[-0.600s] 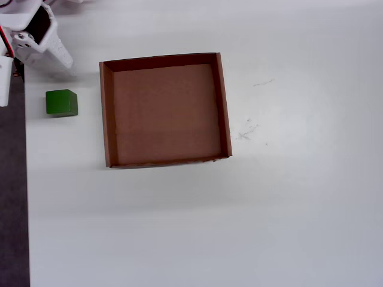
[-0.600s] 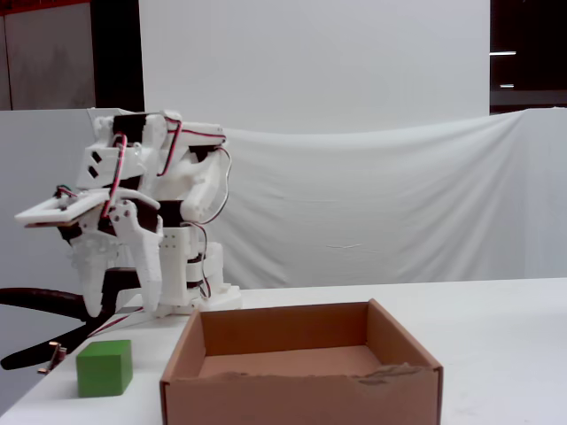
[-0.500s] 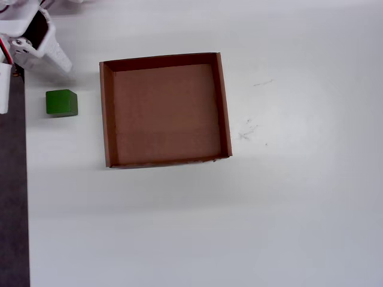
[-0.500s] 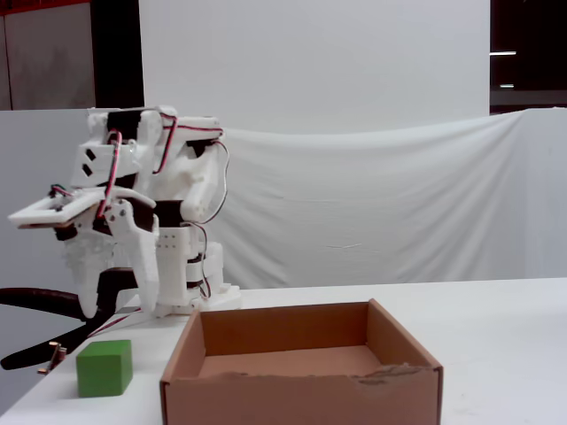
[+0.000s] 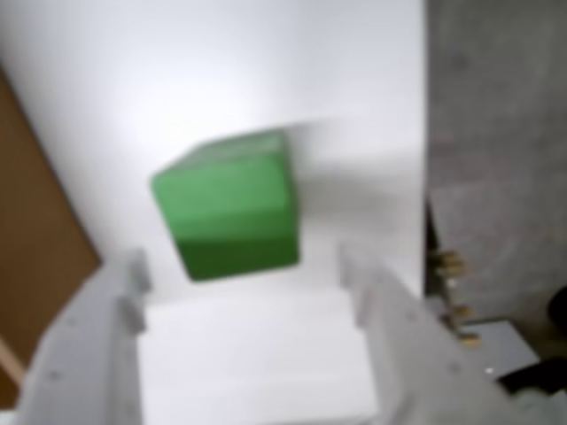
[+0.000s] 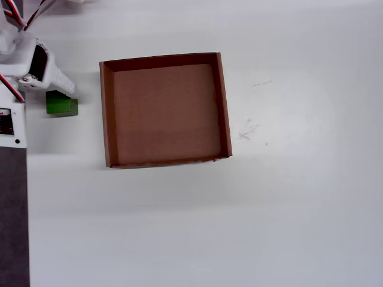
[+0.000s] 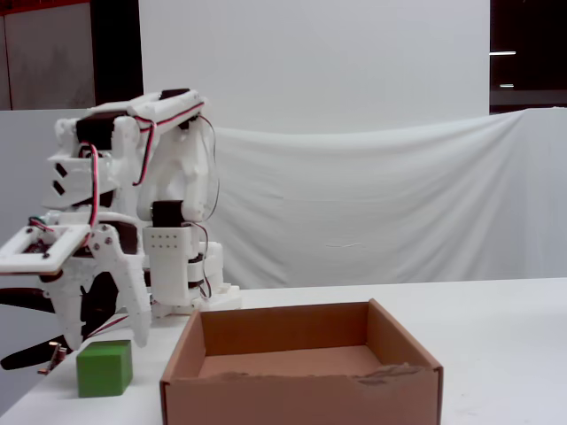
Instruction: Grasp a green cube and put it in a box.
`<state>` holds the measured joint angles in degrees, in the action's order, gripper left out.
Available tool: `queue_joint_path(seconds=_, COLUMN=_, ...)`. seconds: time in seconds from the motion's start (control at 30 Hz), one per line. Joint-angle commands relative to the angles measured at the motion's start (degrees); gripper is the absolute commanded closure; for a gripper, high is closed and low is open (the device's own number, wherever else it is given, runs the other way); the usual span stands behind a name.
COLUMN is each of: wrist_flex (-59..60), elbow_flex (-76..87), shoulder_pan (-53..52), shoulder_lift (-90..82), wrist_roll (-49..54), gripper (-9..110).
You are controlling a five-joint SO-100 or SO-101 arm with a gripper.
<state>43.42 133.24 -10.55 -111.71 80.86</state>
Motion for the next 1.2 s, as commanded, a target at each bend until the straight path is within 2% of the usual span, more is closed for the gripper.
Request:
queue_joint_path(seconds=0.0, wrist_flex=-0.5, elbow_flex=-4.8, shoulder_pan=1.4, shoulder_lift=1.9, wrist_roll=1.1, gripper=71)
queue_joint_path(seconds=0.3, wrist_flex=-3.3, elbow_flex=-5.0, shoulder_pan=1.8, shoulder_lift=5.8, wrist_roll=4.0, gripper=72)
queue_joint_path(seconds=1.17, wrist_flex=-5.6, elbow_flex=-5.2, shoulder_pan=2.3, shoulder_lift=9.6, wrist_roll=4.0, gripper=81)
